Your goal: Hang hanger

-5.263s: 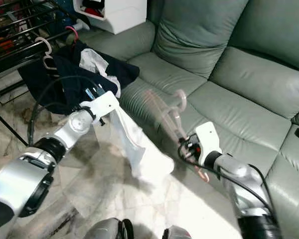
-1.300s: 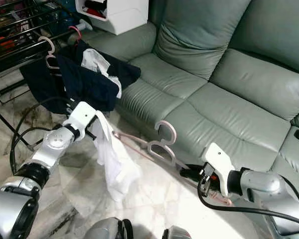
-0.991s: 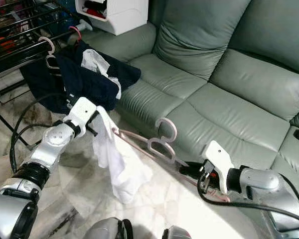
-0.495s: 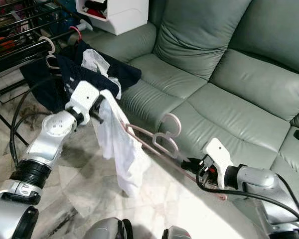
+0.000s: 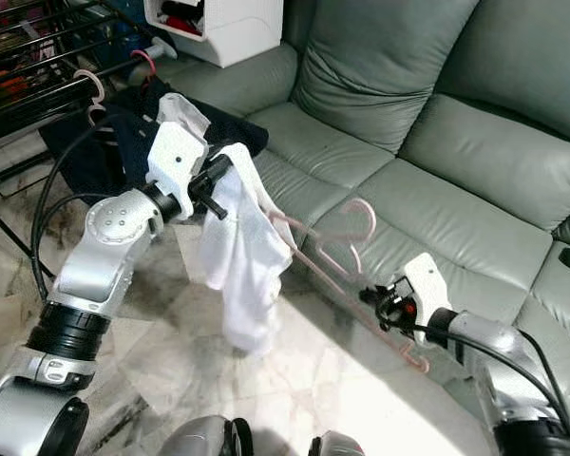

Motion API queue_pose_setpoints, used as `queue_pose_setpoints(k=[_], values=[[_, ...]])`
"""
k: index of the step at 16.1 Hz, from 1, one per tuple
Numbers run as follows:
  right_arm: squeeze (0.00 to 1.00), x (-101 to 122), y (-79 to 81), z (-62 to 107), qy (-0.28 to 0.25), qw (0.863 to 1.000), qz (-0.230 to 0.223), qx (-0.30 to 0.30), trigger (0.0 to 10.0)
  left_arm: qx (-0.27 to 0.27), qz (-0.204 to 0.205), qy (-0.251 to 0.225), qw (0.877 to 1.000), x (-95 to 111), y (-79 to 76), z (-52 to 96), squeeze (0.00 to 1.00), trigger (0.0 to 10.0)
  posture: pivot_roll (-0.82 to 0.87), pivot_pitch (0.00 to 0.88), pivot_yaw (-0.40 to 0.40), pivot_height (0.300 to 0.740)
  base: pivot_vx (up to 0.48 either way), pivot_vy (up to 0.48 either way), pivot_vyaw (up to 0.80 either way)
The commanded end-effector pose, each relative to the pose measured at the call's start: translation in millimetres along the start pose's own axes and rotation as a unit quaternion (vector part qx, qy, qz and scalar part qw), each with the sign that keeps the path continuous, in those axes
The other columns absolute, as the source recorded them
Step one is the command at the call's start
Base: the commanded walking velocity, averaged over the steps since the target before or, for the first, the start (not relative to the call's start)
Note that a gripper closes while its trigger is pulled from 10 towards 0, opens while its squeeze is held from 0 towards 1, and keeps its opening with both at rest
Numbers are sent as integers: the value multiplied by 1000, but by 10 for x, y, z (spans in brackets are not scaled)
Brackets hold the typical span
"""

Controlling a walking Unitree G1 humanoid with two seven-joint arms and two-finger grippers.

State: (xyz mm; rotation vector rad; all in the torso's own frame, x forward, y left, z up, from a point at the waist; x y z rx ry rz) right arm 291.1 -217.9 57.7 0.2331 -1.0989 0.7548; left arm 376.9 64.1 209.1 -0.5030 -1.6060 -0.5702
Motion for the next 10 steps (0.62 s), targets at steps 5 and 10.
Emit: queue_pose_setpoints(k=[5,10], values=[[0,143,-544,-46,-50,980,-86,-174,10000,-99,6,-50,994,287,-422,36,0,10000,-93,24,25,740,0,0,0],[0,821,-703,-209,-202,923,-238,-226,10000,-237,-54,7,970,-104,-1197,148,0,10000,-93,24,25,740,0,0,0]])
Point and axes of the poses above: a point about 5 cm out from each wrist's last joint towards the gripper, its own z axis pointing back from the gripper into the wrist, its own x axis along the axis of the wrist's last joint, y = z × x, the point moved 5 cm from there along -z, pointing out of the wrist towards the gripper, and after that the axes turned 15 degrees about z, right-handed, at the moved point
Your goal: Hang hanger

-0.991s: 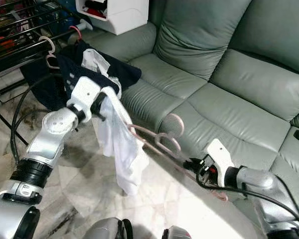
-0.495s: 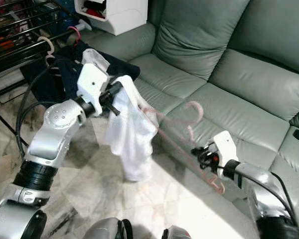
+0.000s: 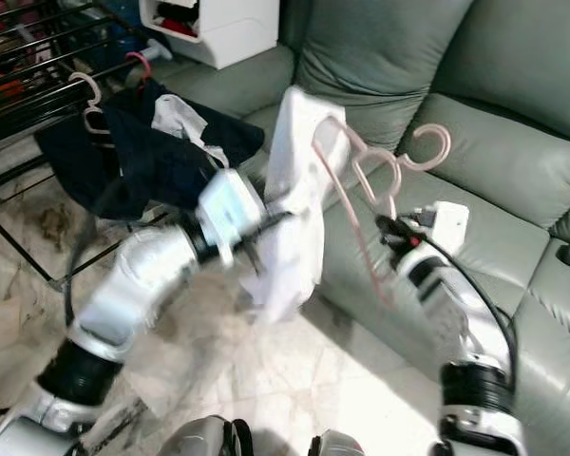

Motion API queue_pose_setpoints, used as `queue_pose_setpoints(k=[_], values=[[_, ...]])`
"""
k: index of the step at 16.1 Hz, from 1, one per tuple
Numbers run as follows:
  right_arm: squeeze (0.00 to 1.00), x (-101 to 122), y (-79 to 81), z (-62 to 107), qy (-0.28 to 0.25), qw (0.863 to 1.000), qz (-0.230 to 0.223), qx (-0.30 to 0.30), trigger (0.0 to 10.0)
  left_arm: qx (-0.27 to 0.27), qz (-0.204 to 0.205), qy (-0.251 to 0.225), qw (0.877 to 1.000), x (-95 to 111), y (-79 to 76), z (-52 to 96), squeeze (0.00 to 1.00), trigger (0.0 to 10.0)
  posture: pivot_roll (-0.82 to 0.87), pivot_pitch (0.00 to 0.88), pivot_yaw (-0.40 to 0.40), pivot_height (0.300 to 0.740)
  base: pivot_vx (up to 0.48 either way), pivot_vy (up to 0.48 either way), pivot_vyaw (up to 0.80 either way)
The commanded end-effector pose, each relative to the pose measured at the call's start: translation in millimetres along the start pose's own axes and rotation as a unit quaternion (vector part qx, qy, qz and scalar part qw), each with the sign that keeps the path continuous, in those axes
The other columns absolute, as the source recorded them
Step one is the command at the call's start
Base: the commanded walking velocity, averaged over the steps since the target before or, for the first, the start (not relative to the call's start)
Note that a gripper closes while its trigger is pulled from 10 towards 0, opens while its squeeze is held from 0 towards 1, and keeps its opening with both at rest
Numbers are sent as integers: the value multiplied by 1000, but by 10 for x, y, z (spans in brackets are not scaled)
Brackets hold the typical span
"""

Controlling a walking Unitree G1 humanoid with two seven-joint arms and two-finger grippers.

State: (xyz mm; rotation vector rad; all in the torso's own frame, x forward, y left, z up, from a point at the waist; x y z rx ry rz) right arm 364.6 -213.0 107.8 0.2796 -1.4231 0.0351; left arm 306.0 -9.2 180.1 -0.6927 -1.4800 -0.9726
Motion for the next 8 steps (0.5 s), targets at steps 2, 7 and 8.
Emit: queue_pose_setpoints(k=[2,7,8], values=[[0,512,247,-97,-78,996,-34,21,10000,-13,-85,53,995,-269,-122,-39,0,10000,-94,24,28,740,0,0,0],[0,775,-154,-63,-113,986,-95,-81,10000,13,-56,82,995,-465,-32,74,0,10000,-95,25,27,740,0,0,0],[0,860,-257,-58,-131,976,-138,-107,10000,10,-59,86,994,-514,-54,80,0,10000,-97,26,28,740,0,0,0]])
Point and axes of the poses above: a point about 5 cm out from each wrist's last joint towards the gripper, its own z axis pointing back from the gripper into the wrist, its own x axis along the axis of the wrist's last joint, y = z × x, the point moved 5 cm from there along -z, pointing out of the wrist towards the gripper, and after that the axes turned 15 degrees about z, right-handed, at the moved point
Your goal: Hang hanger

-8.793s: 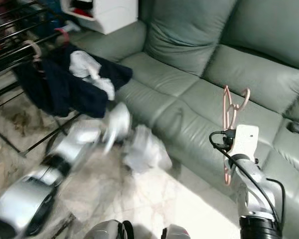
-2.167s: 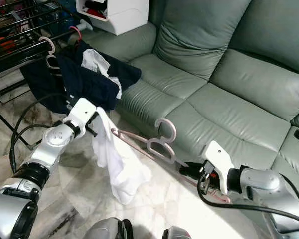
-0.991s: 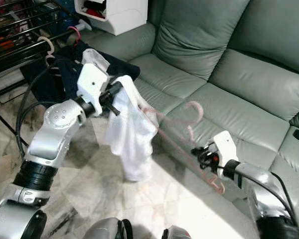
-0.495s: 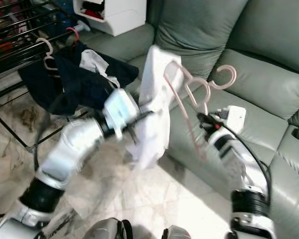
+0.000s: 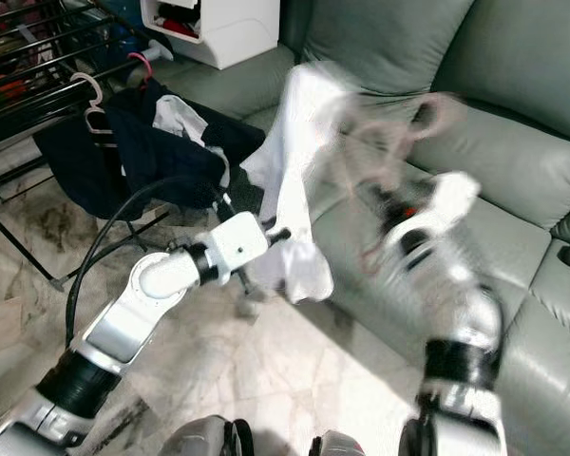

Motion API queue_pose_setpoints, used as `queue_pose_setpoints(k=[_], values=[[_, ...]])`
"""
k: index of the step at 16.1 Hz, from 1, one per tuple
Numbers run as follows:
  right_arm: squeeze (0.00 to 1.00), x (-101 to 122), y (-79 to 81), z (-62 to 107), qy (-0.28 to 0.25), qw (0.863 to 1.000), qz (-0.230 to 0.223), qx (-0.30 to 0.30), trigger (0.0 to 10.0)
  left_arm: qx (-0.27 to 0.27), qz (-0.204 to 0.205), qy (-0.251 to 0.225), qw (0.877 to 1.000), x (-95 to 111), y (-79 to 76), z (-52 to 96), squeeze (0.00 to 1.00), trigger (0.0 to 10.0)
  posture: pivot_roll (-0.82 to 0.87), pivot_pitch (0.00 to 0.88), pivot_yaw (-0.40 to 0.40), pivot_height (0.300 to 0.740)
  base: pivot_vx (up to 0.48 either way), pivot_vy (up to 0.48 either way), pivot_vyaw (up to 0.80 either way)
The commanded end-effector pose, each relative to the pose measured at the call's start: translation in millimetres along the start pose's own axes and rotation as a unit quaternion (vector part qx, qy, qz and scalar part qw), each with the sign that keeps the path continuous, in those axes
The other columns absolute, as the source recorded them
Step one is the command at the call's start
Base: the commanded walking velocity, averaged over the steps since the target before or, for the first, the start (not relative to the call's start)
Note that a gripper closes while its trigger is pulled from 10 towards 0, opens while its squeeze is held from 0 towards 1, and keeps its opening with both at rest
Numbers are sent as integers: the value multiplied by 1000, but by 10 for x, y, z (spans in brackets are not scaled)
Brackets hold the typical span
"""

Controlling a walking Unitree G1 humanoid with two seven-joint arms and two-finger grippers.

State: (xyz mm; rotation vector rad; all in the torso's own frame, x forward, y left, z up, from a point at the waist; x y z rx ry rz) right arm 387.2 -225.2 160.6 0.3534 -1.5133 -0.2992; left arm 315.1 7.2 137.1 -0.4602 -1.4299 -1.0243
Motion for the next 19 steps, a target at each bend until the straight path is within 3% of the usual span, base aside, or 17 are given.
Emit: queue_pose_setpoints(k=[1,2,3,4,6,8,9,10,11,13,14,15,16,17,18,19], values=[[0,426,29,-8,-78,996,-42,-6,10000,-30,-12,11,999,-79,-143,-17,0,10000,-96,23,27,740,0,0,0],[0,472,153,-12,-85,995,-46,18,10000,-28,-16,14,999,-99,-141,-23,0,10000,-97,22,28,740,0,0,0],[0,611,431,-10,-112,990,-46,70,10000,-19,-18,20,999,-138,-124,-31,0,10000,-97,22,28,740,0,0,0],[0,728,563,-11,-133,986,-41,90,10000,-12,-13,21,1000,-151,-111,-35,0,10000,-97,22,28,740,0,0,0],[0,900,340,-137,-151,988,11,32,10000,-23,-10,13,1000,-131,-183,-38,0,10000,-92,17,24,740,0,0,0],[0,887,417,-168,-139,974,172,40,10000,-28,-3,1,1000,-96,-231,-41,0,10000,-89,15,22,740,0,0,0],[0,915,449,-165,-152,952,264,29,10000,-30,5,-2,1000,-92,-255,-41,0,10000,-89,15,22,740,0,0,0],[0,956,339,-177,-157,943,294,-18,10000,-33,9,-3,999,-91,-273,-41,0,10000,-89,15,20,740,0,0,0],[0,1022,185,-180,-168,948,262,-65,10000,-35,11,-5,999,-93,-291,-45,0,10000,-89,15,20,740,0,0,0],[0,1093,139,-179,-185,948,246,-77,10000,-44,13,-3,999,-104,-349,-51,0,10000,-86,17,23,740,0,0,0],[0,1142,128,-172,-199,936,273,-96,10000,-50,16,-4,999,-104,-387,-53,0,10000,-91,17,28,740,0,0,0],[0,1206,17,-164,-208,928,274,-141,10000,-56,17,-3,998,-102,-416,-60,0,10000,-94,25,29,740,0,0,0],[0,1247,-95,-177,-210,935,226,-174,10000,-62,16,-5,998,-93,-447,-71,0,10000,-94,25,29,740,0,0,0],[0,1246,-81,-212,-211,943,195,-167,10000,-64,17,-6,998,-87,-465,-80,0,10000,-93,21,29,740,0,0,0],[0,1203,253,-293,-220,953,188,-85,10000,-66,22,-6,998,-79,-483,-96,0,10000,-93,21,29,740,0,0,0],[0,1124,438,-328,-215,962,162,-35,10000,-67,27,-6,997,-79,-493,-100,0,10000,-93,21,29,740,0,0,0]])
Point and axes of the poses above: a point about 5 cm out from each wrist's last joint towards the gripper, its own z axis pointing back from the gripper into the wrist, its own x axis along the axis of the wrist's last joint, y = z × x, the point moved 5 cm from there along -z, pointing out of the wrist towards the gripper, and after that the axes turned 15 degrees about z, right-handed, at the moved point
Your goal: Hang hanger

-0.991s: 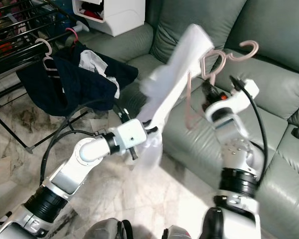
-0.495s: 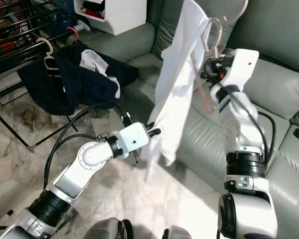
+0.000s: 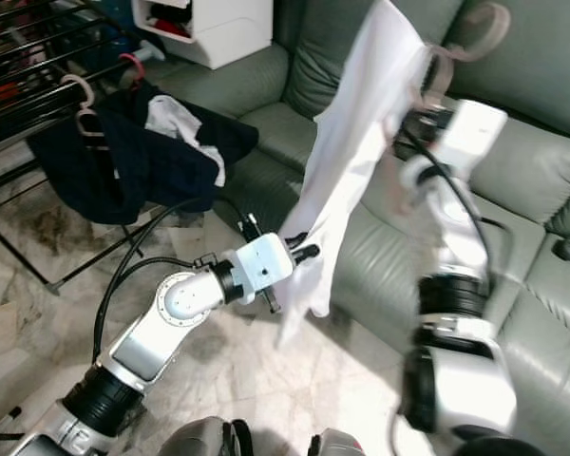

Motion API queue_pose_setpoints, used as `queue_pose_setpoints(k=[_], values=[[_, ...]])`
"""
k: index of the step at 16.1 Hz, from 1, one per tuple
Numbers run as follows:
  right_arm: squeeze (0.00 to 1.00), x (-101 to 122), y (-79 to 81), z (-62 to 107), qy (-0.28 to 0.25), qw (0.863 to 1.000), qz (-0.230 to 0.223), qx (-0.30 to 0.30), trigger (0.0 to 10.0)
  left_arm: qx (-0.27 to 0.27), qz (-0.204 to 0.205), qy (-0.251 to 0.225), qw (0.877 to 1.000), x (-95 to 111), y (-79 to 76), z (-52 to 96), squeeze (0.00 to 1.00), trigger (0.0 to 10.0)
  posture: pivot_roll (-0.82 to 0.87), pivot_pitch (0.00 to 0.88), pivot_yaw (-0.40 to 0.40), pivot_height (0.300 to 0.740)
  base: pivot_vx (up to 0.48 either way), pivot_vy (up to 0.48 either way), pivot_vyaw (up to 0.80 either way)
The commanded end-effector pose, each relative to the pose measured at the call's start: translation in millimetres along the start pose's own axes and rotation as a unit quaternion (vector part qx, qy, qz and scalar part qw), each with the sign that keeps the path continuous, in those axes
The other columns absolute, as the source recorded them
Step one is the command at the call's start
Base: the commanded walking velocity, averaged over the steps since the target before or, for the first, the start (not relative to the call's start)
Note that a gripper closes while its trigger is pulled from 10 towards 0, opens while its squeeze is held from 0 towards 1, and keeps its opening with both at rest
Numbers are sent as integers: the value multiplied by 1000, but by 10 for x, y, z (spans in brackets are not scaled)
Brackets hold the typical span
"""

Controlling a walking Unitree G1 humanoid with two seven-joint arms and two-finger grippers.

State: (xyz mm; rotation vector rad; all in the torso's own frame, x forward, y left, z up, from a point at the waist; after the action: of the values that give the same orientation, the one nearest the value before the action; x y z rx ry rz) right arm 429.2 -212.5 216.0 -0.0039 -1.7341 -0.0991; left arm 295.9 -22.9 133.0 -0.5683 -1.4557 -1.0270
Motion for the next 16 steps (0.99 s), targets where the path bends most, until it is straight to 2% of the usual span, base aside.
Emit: queue_pose_setpoints(k=[1,2,3,4,5,7,8,9,10,11,12,14,16], values=[[0,609,38,-54,-105,994,-42,14,10000,-40,11,33,999,-172,-176,33,0,10000,-91,21,26,740,0,0,0],[0,589,223,-33,-108,991,-69,50,10000,-39,11,37,998,-192,-186,25,0,10000,-89,21,24,740,0,0,0],[0,580,279,-35,-106,987,-106,52,10000,-38,12,40,998,-211,-187,18,0,10000,-91,22,24,740,0,0,0],[0,530,304,-81,-81,967,-240,25,10000,-33,6,46,998,-241,-183,-7,0,10000,-97,22,26,740,0,0,0],[0,525,319,-88,-79,961,-263,22,10000,-28,8,46,999,-244,-173,-18,0,10000,-97,22,26,740,0,0,0],[0,571,471,-87,-88,954,-284,34,10000,-11,4,46,999,-240,-133,-64,0,10000,-94,23,25,740,0,0,0],[0,643,602,-52,-104,965,-231,67,10000,-12,8,43,999,-218,-138,-75,0,10000,-93,23,23,740,0,0,0],[0,656,730,3,-118,979,-132,105,10000,-12,21,40,999,-204,-142,-75,0,10000,-92,23,21,740,0,0,0],[0,629,775,46,-125,982,-65,123,10000,-13,24,41,999,-212,-150,-64,0,10000,-91,23,19,740,0,0,0],[0,512,741,95,-115,985,-10,131,10000,-11,30,48,998,-257,-152,-35,459,10000,-92,27,17,740,0,0,0],[0,438,675,146,-110,984,23,137,10000,-11,38,51,998,-280,-154,-21,1000,10000,-92,30,17,740,0,0,0],[0,363,580,189,-102,984,50,136,10000,-22,59,56,996,-296,-180,-14,1000,10000,-92,30,17,740,0,0,0],[0,268,515,267,-94,980,101,146,10000,-36,62,54,996,-278,-220,-7,1000,10000,-97,28,24,740,0,0,0]])
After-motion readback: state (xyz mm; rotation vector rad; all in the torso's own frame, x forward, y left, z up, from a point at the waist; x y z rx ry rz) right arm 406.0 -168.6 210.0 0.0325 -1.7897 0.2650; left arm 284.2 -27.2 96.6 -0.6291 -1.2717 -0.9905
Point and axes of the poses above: a point about 5 cm out from each wrist's last joint towards the gripper, its own z axis pointing back from the gripper into the wrist, its own x axis along the axis of the wrist's last joint, y = z × x, the point moved 5 cm from there along -z, pointing out of the wrist towards the gripper, and after that the axes turned 15 degrees about z, right-handed, at the moved point
